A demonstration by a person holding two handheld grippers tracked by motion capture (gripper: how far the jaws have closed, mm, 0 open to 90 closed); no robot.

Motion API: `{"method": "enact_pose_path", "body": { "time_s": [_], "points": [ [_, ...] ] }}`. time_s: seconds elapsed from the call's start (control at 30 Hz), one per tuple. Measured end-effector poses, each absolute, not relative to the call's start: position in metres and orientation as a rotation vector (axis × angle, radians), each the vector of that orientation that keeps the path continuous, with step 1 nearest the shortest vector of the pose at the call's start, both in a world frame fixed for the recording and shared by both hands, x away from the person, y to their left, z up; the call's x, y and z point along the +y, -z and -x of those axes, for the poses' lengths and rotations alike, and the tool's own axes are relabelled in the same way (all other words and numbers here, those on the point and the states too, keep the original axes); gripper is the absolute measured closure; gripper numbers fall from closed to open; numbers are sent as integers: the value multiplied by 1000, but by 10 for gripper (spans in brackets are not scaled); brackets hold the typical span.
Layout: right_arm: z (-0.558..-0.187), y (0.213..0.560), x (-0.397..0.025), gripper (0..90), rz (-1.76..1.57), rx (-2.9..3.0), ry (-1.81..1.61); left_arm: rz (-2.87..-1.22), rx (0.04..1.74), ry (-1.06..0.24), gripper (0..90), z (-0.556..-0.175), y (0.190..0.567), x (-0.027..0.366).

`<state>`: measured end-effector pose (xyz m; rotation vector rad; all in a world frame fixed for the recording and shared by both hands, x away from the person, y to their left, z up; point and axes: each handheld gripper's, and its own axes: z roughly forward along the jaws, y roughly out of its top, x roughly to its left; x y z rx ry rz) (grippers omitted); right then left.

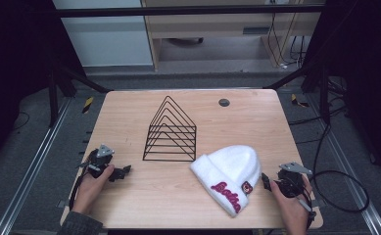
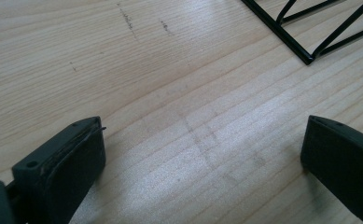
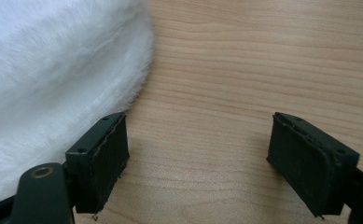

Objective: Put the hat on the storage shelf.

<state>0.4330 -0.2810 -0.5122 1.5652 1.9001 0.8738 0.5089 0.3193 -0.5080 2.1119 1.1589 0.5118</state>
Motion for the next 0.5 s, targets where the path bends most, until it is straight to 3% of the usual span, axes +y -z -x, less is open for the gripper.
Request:
{"method": "enact_pose_path", "body": {
  "time_s": [0.5],
  "points": [
    [-433, 512, -279, 177, -1580, 1891, -870, -2113, 1158, -511, 0, -509, 508, 319]
  ]
}}
